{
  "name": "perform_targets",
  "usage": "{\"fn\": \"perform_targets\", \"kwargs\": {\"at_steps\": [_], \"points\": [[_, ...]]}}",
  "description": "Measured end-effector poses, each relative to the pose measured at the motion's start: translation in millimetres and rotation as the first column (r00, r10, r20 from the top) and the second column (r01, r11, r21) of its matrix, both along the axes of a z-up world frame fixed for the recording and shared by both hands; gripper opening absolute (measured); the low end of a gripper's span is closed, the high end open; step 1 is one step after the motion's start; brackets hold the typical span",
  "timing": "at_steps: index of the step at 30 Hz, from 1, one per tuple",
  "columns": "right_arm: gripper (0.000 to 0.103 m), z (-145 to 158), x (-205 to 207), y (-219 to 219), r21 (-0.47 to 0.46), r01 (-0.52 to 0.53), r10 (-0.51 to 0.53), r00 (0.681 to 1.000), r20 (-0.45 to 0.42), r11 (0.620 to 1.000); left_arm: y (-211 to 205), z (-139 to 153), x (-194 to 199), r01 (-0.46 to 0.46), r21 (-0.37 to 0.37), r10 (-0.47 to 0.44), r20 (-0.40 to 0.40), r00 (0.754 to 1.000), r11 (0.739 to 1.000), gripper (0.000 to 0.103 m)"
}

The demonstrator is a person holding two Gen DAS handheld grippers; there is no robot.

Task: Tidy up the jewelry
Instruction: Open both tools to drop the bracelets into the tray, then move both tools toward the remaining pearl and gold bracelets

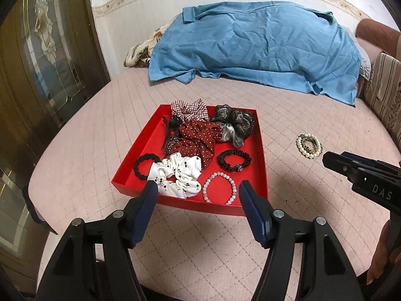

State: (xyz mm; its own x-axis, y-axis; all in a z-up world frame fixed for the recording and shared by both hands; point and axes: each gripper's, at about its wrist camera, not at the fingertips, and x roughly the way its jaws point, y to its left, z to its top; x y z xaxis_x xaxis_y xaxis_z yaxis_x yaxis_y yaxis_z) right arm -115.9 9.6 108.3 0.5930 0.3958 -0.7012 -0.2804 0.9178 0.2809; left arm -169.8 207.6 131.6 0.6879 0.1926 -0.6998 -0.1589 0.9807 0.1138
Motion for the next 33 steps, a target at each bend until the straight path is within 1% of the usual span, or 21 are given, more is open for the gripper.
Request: {"fn": "perform_targets", "kwargs": {"at_steps": [8, 12, 15, 17, 20, 23, 27, 31, 33], "points": [[0.056, -6.7, -2.9, -17.0, 0.039, 0.015, -0.014, 1.000, -0.018, 0.999, -16.5, 11.2, -3.3, -0.010, 0.039, 0.010, -0.002, 1.000, 0.999, 0.066], [0.056, -12.4, 2.9, -31.2, 0.088, 0.035, -0.031, 0.999, -0.041, 0.995, -30.6, 21.3, -3.5, -0.016, 0.082, 0.017, -0.009, 1.000, 0.996, 0.066], [0.056, -16.1, 8.1, -44.7, 0.128, 0.061, -0.053, 0.996, -0.068, 0.990, -40.2, 29.8, -4.1, -0.014, 0.100, 0.015, -0.013, 1.000, 0.995, 0.066], [0.056, -16.8, 11.0, -56.3, 0.148, 0.072, -0.059, 0.994, -0.087, 0.986, -50.3, 36.4, -2.6, 0.001, 0.115, 0.000, -0.010, 1.000, 0.993, 0.066], [0.056, -14.9, 8.4, -79.3, 0.126, 0.079, -0.072, 0.995, -0.064, 0.989, -64.8, 40.2, 1.1, 0.011, 0.130, -0.014, 0.019, 1.000, 0.991, 0.067], [0.056, -18.7, 9.2, -109.9, 0.122, 0.126, -0.120, 0.991, -0.062, 0.984, -80.9, 35.8, 12.1, 0.063, 0.100, -0.063, -0.006, 0.998, 0.993, 0.067], [0.056, -30.2, 16.9, -142.4, 0.124, 0.183, -0.173, 0.981, -0.084, 0.975, -103.0, 29.1, 32.2, 0.148, 0.079, -0.146, -0.026, 0.989, 0.986, 0.067], [0.056, -40.4, 29.8, -152.2, 0.111, 0.184, -0.174, 0.981, -0.090, 0.977, -117.7, 19.9, 56.0, 0.212, 0.022, -0.212, -0.015, 0.977, 0.977, 0.067], [0.056, -46.8, 38.8, -149.2, 0.106, 0.165, -0.155, 0.984, -0.091, 0.981, -123.6, 9.0, 75.6, 0.225, -0.020, -0.226, -0.028, 0.974, 0.974, 0.067]]}}
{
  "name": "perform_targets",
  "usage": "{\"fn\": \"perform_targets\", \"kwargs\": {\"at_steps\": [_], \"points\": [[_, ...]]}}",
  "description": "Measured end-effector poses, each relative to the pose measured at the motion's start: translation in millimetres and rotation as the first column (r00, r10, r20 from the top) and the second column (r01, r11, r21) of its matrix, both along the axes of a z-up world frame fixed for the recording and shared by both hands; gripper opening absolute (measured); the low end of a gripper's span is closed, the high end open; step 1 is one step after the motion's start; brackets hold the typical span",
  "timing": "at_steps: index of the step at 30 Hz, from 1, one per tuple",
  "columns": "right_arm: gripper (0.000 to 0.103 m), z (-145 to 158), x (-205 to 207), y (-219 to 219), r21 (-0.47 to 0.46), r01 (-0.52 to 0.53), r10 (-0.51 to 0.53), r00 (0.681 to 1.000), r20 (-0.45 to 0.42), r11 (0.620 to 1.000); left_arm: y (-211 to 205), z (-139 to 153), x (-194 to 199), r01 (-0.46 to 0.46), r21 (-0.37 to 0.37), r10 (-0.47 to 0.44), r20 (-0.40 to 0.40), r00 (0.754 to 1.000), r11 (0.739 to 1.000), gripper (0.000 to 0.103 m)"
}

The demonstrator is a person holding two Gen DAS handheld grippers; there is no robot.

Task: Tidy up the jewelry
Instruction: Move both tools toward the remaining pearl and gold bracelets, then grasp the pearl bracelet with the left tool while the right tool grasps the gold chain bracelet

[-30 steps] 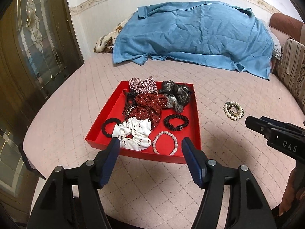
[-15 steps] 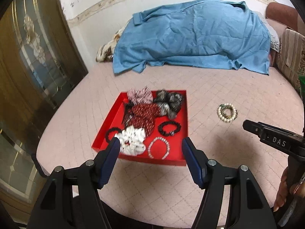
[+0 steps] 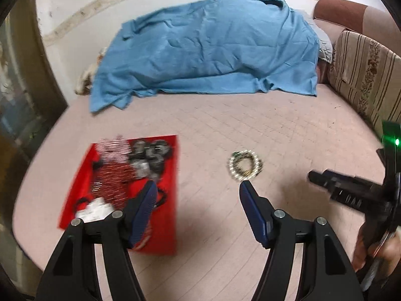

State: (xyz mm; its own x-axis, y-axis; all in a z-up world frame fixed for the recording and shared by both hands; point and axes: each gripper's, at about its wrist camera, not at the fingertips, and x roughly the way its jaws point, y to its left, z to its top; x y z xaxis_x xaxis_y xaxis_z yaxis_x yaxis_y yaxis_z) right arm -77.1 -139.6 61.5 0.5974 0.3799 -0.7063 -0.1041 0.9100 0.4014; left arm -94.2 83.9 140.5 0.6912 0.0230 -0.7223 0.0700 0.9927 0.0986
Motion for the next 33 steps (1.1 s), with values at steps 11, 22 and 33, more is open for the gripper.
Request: {"fn": "perform_targets", "kwargs": {"at_steps": [11, 22, 33], "points": [[0.056, -32.6, 27.5, -3.3, 0.043, -0.016, 0.017, 1.000, -0.024, 0.999, -7.3, -98.5, 112.3, -0.052, -0.218, -0.003, -0.246, 0.969, 0.975, 0.033], [0.056, -43.7, 34.7, -2.5, 0.060, -0.020, 0.023, 0.999, -0.043, 0.998, -29.4, -121.5, 125.8, 0.016, -0.108, -0.040, -0.223, 0.974, 0.994, 0.011], [0.056, -41.8, 33.1, -5.0, 0.038, -0.008, 0.009, 1.000, -0.017, 0.999, -18.1, -37.5, 90.1, 0.097, -0.273, -0.130, -0.103, 0.986, 0.957, 0.009]]}}
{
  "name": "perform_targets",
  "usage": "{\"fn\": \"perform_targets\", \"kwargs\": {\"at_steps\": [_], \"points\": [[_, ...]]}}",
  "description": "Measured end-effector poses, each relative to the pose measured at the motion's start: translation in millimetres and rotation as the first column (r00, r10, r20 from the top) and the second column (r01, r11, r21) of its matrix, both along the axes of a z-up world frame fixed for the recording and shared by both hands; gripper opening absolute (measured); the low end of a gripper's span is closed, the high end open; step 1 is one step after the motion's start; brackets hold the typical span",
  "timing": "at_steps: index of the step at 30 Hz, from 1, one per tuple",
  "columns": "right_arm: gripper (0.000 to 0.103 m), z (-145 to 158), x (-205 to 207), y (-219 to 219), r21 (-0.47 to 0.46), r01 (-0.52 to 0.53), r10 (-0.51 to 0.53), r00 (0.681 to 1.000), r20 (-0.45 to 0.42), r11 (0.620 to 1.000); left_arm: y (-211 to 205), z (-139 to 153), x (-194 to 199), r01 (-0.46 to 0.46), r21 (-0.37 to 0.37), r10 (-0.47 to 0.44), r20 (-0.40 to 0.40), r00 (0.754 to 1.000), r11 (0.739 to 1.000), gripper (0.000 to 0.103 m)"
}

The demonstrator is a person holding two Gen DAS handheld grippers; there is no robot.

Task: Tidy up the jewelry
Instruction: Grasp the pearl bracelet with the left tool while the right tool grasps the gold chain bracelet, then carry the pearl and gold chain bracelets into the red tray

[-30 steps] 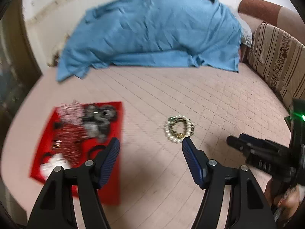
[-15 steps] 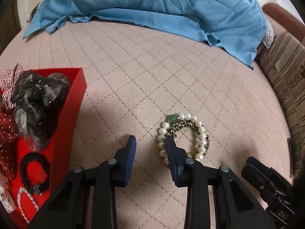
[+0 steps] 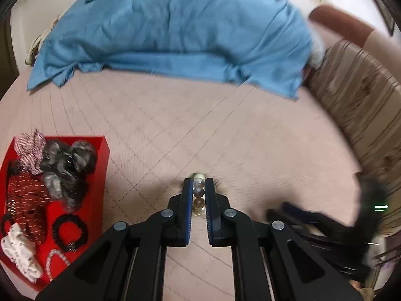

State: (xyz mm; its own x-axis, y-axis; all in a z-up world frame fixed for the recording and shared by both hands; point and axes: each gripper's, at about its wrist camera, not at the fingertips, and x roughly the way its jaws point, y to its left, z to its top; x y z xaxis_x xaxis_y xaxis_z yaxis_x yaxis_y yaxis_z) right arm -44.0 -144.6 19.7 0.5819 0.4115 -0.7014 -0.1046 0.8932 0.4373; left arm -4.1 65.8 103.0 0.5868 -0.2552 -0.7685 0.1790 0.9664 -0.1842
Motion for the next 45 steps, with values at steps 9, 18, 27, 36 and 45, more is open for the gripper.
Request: {"fn": "perform_targets", "kwargs": {"at_steps": [9, 18, 27, 36, 45], "points": [[0.056, 0.3, 6.7, 15.2, 0.063, -0.078, 0.079, 0.997, -0.010, 0.995, 16.3, 8.9, -43.5, 0.038, -0.097, -0.042, -0.037, 0.998, 0.995, 0.009], [0.056, -2.6, 42.0, 72.0, -0.078, -0.189, 0.190, 0.982, 0.002, 0.979, 15.9, -36.1, -59.0, 0.046, -0.048, -0.052, -0.117, 0.992, 0.998, 0.009], [0.008, 3.1, 38.6, 85.8, -0.169, -0.186, 0.194, 0.981, 0.029, 0.968, 26.0, -30.4, -68.4, 0.032, -0.060, -0.037, -0.095, 0.995, 0.998, 0.009], [0.008, 37.9, -0.2, 60.4, -0.105, -0.106, 0.116, 0.988, 0.097, 0.989, 32.3, -4.2, -91.6, 0.032, -0.063, -0.034, -0.031, 0.999, 0.997, 0.009], [0.008, 58.6, -40.7, 66.6, -0.085, -0.094, 0.104, 0.988, 0.117, 0.992, 53.8, 24.8, -118.8, 0.003, -0.073, -0.001, 0.031, 1.000, 0.997, 0.009]]}}
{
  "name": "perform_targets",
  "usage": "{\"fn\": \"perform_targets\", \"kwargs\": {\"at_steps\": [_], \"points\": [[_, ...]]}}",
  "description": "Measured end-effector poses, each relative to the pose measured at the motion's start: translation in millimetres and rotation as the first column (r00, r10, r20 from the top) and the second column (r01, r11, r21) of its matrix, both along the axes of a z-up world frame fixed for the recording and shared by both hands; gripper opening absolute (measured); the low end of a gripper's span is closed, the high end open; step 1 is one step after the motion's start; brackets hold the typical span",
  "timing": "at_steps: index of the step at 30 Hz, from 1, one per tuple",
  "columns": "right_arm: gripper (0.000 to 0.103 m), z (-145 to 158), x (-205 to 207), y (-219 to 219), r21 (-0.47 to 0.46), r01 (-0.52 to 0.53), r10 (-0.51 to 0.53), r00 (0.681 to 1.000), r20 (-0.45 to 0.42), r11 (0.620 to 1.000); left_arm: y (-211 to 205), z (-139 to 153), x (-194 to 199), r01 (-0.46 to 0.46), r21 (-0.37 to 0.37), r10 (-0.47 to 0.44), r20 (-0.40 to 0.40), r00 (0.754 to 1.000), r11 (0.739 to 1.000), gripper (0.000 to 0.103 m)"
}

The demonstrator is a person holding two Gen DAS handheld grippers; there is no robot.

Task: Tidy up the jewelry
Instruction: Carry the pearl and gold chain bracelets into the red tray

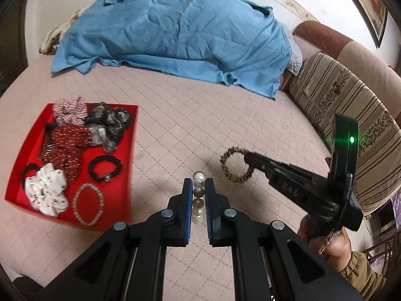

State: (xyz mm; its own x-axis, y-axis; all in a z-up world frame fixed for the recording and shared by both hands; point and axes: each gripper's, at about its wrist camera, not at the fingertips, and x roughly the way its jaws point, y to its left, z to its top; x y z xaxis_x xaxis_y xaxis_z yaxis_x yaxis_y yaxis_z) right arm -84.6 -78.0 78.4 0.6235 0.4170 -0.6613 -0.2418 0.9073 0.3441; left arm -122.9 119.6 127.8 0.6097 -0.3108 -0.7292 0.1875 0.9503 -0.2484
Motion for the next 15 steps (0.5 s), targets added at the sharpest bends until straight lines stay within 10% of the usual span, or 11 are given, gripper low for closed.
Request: {"fn": "perform_targets", "kwargs": {"at_steps": [15], "points": [[0.008, 42.0, -50.1, 57.6, -0.064, -0.107, 0.111, 0.992, 0.065, 0.992, 65.7, 24.1, -39.5, -0.140, 0.041, 0.136, 0.083, 0.987, 0.989, 0.009]]}}
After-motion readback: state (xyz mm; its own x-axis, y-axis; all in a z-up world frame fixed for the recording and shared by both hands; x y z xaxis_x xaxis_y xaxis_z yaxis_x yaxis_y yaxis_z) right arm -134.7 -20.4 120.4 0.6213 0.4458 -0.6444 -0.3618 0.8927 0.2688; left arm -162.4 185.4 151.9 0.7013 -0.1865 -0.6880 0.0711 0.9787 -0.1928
